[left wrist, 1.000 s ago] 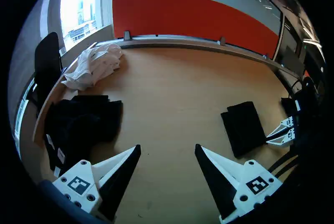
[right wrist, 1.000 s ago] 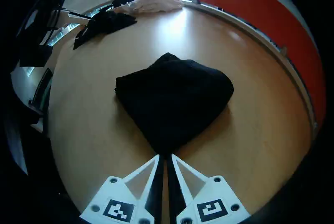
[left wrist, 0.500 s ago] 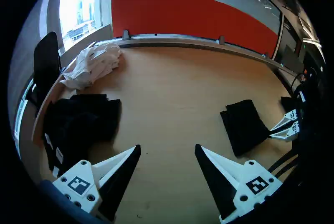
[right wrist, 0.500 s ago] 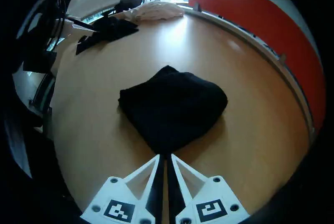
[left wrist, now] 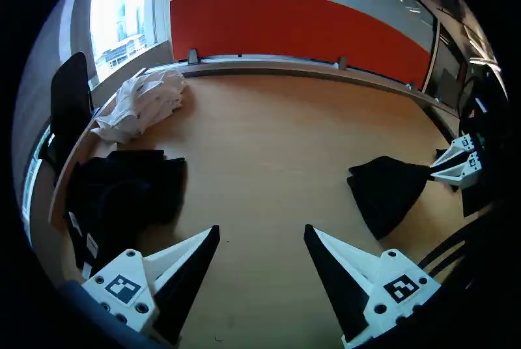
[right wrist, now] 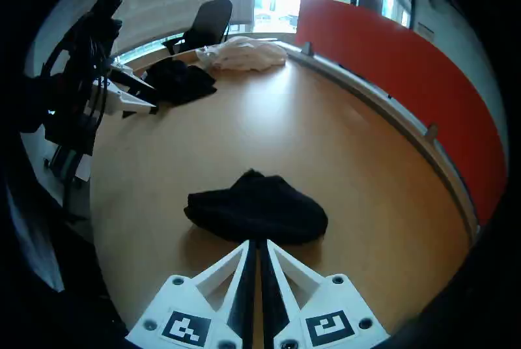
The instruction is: Fold towel
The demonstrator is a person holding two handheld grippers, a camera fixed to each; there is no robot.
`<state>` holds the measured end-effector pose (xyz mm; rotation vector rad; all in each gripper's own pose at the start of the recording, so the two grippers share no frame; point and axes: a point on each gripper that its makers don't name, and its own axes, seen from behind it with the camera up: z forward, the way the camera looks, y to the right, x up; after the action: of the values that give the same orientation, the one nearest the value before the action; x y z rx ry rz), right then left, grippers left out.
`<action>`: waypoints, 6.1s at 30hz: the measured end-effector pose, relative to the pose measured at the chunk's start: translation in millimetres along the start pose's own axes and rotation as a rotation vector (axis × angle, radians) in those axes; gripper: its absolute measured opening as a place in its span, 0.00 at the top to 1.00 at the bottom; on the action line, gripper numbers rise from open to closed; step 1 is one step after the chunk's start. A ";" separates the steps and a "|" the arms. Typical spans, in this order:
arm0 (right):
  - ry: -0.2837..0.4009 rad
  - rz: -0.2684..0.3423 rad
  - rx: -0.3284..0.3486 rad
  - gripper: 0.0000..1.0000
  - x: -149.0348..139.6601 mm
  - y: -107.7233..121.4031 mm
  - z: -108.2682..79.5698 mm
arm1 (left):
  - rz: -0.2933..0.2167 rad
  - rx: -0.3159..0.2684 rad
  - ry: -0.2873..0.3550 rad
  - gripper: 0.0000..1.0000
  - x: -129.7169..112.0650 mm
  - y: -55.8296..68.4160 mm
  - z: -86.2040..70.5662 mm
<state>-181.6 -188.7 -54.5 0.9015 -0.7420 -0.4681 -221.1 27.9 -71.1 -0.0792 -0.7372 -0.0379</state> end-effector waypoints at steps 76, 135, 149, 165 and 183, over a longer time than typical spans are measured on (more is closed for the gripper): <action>0.063 0.073 -0.328 0.96 -12.7 204.6 -146.8 | 0.076 -0.043 0.021 0.04 34.4 36.9 14.7; -0.080 0.202 -0.480 0.96 -137.8 316.2 -222.5 | 0.136 -0.035 0.000 0.04 52.3 65.3 21.9; -0.132 0.289 -0.505 0.96 -198.4 290.1 -257.6 | 0.150 -0.051 0.005 0.04 55.4 72.0 22.0; -0.185 0.365 -0.539 0.96 -250.5 269.0 -277.1 | 0.167 -0.053 0.005 0.04 54.2 71.3 16.9; -0.290 0.424 -0.513 0.96 -303.1 250.1 -280.8 | 0.168 -0.040 0.005 0.03 50.3 64.7 11.0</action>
<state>-157.9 293.4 -73.5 0.1857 -0.9905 -0.3857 -187.2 92.9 -33.0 -0.1788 -0.7230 0.1075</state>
